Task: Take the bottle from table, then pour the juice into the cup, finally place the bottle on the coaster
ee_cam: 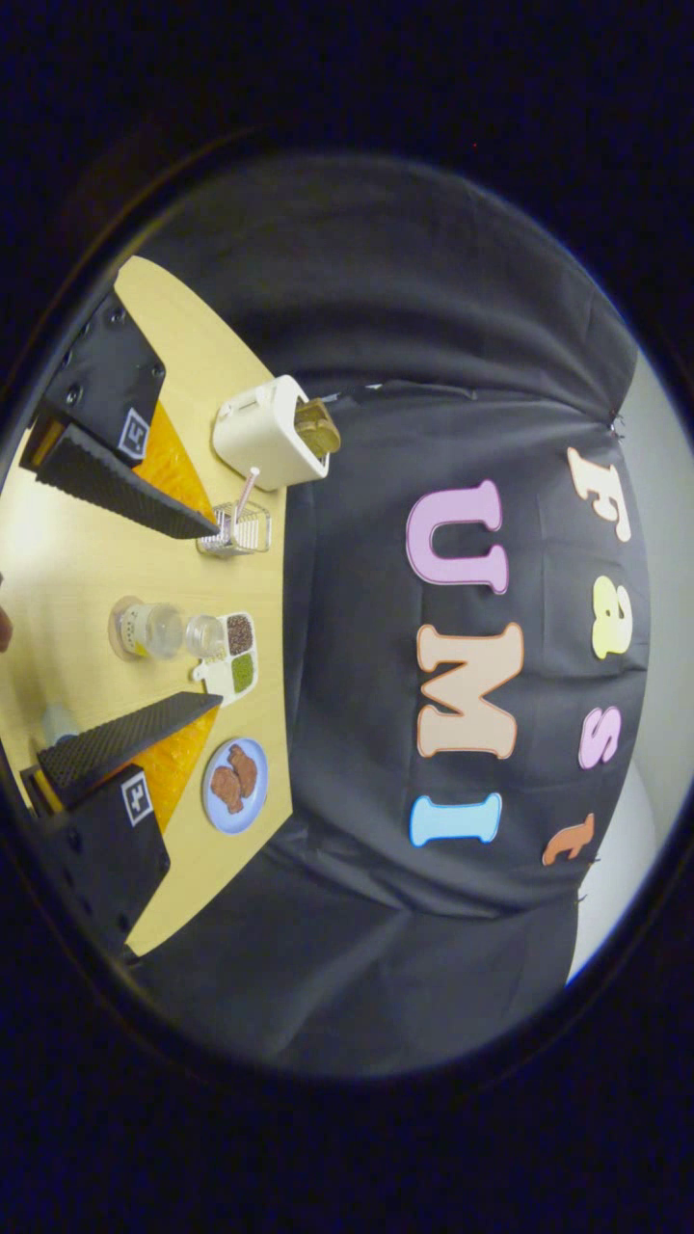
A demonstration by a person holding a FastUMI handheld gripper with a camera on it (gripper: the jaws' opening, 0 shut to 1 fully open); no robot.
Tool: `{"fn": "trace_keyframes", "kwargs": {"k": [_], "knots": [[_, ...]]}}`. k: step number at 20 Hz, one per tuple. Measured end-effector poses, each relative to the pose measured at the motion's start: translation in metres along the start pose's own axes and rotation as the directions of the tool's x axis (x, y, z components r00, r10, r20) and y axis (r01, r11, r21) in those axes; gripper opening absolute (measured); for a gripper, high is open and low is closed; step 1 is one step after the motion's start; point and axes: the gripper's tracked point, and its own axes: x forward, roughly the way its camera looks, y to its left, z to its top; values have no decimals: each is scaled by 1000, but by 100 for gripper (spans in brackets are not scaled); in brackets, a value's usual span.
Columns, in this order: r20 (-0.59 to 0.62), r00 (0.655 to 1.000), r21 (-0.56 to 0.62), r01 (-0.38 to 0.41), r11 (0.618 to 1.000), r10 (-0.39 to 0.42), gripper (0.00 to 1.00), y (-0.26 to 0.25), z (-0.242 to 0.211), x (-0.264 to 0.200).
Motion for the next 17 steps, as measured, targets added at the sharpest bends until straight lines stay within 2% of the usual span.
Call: {"fn": "trace_keyframes", "kwargs": {"k": [17], "knots": [[45,997,24,-64,998,63,100,-11,5,-38]]}}
